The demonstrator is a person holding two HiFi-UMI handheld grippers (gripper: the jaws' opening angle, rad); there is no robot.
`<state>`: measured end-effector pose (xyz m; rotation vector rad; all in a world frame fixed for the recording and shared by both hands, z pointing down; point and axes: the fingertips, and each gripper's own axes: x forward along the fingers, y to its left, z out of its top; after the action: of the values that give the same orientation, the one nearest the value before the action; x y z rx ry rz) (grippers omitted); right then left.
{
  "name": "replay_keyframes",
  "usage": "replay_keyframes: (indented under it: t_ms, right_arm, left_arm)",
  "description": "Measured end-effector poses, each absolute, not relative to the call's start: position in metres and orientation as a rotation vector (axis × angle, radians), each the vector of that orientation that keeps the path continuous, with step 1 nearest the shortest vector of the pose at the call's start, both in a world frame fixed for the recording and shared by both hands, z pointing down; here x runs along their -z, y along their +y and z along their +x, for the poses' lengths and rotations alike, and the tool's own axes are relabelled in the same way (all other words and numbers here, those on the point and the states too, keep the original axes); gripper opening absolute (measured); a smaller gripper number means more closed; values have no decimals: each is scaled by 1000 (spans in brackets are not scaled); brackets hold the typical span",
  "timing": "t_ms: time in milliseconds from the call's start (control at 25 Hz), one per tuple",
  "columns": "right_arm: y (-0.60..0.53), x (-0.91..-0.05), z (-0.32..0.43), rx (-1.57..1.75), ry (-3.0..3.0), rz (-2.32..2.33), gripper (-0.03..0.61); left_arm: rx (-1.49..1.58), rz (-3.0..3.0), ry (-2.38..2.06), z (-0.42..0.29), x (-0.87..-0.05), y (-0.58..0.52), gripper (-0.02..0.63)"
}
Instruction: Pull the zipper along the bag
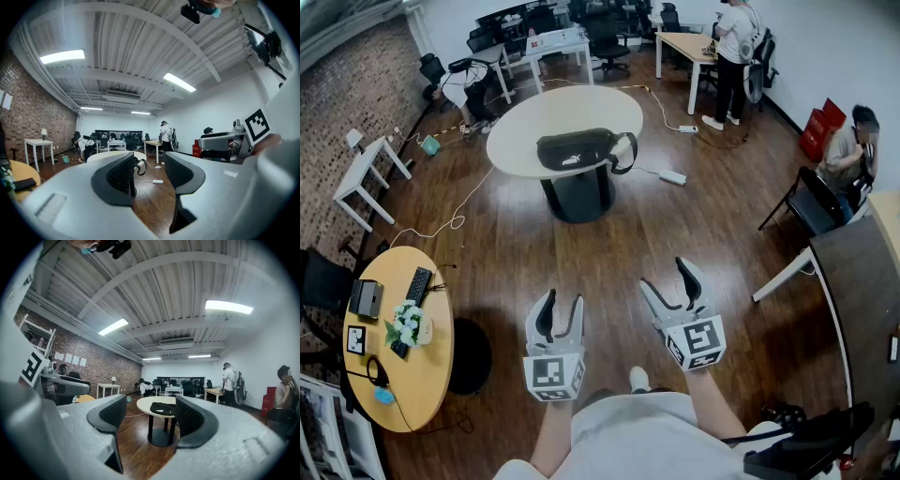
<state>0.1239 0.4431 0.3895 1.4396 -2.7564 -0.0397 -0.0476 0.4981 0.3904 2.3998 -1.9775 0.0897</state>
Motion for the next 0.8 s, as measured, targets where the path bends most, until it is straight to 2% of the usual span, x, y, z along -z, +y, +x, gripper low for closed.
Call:
replay_keyframes:
  t_ms: [400,800]
  right_arm:
    - [327,-439,104,-85,-2733,1381,302]
    - [154,-420,24,24,-2711,1352,296]
  left_arm:
    - [-129,2361,-1947,-62,-429,378,213]
    - [-29,2416,-1929,-142,-413,182,213]
